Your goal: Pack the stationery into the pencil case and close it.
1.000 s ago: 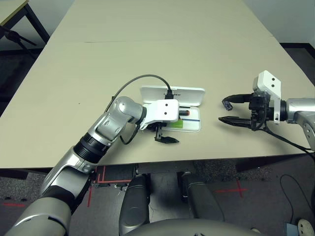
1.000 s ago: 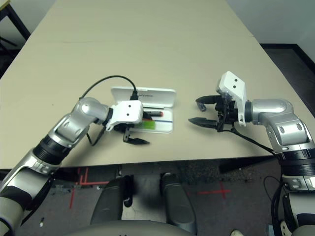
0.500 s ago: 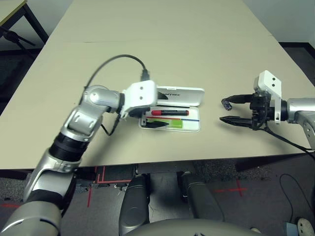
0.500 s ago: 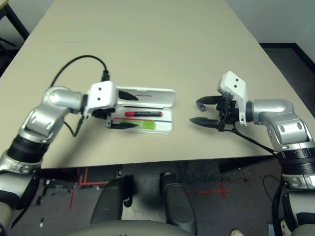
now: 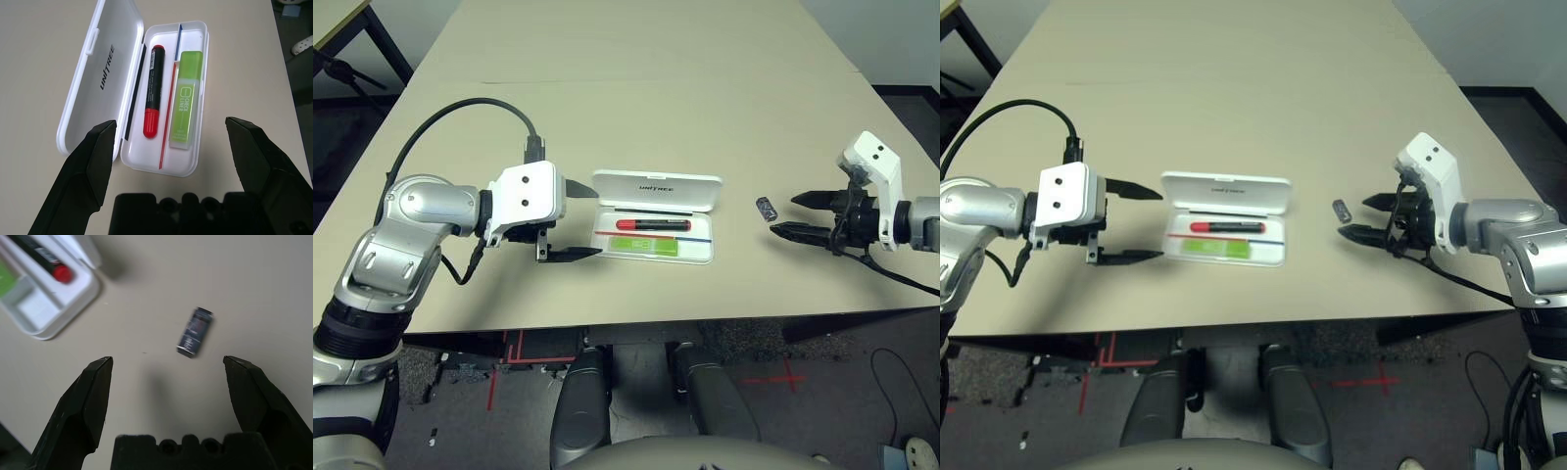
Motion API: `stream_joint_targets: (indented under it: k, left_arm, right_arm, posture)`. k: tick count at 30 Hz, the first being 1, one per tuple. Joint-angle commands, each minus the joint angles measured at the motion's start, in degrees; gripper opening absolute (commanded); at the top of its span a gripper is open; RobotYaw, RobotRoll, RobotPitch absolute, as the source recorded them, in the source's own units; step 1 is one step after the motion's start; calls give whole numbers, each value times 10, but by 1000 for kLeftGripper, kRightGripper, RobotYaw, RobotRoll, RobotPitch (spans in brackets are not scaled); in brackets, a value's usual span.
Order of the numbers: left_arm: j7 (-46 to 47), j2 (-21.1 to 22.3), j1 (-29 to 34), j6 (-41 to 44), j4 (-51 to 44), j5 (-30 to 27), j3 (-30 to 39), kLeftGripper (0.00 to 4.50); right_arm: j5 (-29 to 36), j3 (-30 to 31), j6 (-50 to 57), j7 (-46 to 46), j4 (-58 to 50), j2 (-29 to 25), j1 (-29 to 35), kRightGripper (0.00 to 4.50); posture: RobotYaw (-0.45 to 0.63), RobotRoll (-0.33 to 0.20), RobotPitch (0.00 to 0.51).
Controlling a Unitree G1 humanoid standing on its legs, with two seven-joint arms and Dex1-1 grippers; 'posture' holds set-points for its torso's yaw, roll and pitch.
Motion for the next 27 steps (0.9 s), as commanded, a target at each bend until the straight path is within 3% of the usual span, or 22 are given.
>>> stream_joint_targets:
  k: [1,13,27]
  left_arm:
    - [3,14,7,6,-19,-7,3,4485]
    - [3,46,10,18,-40,-14,5,4485]
    - [10,52,14,28,-54,-16,5,4485]
  right_arm:
    - [-3,8,43,-39,2,18,-16,4500]
    - [-38,53,102,-155,46,122,-80,4500]
    - [-86,106,50,-162,158,175,-120,4500]
  posture:
    - [-48,0,181]
    - [-16,0,177]
    - [13,0,169]
